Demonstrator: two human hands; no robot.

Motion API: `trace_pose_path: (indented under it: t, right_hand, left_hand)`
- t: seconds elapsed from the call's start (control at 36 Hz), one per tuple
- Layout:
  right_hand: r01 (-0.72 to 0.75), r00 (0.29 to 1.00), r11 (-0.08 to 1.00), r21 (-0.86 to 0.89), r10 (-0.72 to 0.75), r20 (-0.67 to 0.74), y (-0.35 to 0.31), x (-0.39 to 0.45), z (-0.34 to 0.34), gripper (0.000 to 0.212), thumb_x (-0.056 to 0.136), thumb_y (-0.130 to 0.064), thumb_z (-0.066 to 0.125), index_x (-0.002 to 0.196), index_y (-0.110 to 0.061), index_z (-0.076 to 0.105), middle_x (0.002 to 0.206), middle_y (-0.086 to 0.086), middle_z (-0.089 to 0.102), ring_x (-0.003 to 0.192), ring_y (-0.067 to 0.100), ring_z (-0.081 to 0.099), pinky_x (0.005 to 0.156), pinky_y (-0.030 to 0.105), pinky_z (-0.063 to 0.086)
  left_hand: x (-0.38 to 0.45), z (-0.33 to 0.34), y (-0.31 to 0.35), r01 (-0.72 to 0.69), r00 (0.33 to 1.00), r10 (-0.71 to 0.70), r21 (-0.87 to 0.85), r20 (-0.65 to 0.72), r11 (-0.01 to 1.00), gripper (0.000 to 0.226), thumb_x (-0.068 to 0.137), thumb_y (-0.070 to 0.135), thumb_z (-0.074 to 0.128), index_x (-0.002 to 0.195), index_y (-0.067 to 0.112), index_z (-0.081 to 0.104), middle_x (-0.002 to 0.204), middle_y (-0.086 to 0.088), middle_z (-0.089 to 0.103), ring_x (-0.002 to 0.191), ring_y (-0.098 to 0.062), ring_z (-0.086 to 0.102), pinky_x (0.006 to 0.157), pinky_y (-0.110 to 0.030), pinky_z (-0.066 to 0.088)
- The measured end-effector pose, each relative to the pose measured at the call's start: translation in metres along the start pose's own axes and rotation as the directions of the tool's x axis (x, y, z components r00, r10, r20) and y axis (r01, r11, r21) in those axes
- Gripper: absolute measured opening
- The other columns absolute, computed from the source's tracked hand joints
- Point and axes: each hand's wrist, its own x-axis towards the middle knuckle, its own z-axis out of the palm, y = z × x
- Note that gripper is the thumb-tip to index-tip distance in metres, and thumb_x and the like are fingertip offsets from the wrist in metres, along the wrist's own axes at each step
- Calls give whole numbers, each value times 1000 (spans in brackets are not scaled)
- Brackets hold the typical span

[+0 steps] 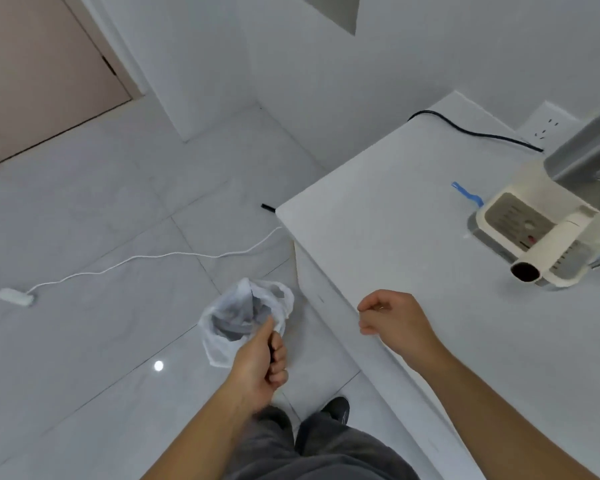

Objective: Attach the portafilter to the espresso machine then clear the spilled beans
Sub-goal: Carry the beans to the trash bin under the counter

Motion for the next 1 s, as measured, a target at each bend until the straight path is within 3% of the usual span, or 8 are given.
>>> trace_pose_path:
  t: [0.17,0.42,0.56,0.64,0.83,1.0]
  right_hand:
    - [-9,994,998,-66,16,106,-15,18,65,18,77,6,63,75,-9,73,68,10,69,68,25,71,82,45,61]
    - [-64,986,987,-145,85,145,-24,45,174,17,77,9,64,74,-6,72,67,12,66,64,24,67,79,43,62]
    - [-107,983,987,-116,122,134,-23,55,196,18,78,9,64,73,-6,71,65,11,66,66,26,66,78,41,61]
    - [-142,978,984,-108,156,138,-15,74,228,19,81,9,64,74,-7,71,63,8,67,64,25,66,79,42,61]
    - [-199,969,975,-104,211,130,13,118,266,19,81,10,63,73,-6,71,68,14,66,66,26,65,77,41,61]
    - [-256,949,958,-130,275,155,53,167,284,23,83,7,63,69,-9,72,76,16,69,68,26,66,74,38,60]
  left_hand:
    - [-2,-69,13,-18,992,-1,-153,-124,988,45,97,39,52,58,17,45,51,1,36,44,-11,26,39,-22,22]
    - [27,-182,38,33,979,-92,-305,-182,952,40,99,33,48,70,8,58,58,-5,55,52,-16,45,45,-23,46]
    - [40,-205,45,17,988,-66,-328,-140,944,43,102,33,43,84,1,66,65,-9,62,59,-20,61,68,-31,56]
    - [64,-235,52,26,991,-69,-336,-118,942,45,102,33,42,97,-2,69,84,-15,73,77,-26,73,74,-34,60]
    - [123,-268,60,63,991,-102,-378,-85,924,43,103,29,39,108,-2,68,108,-19,74,101,-29,71,95,-40,51]
    - [186,-276,52,60,986,-115,-373,-125,926,40,102,29,43,101,-1,69,101,-16,75,94,-27,72,90,-38,54]
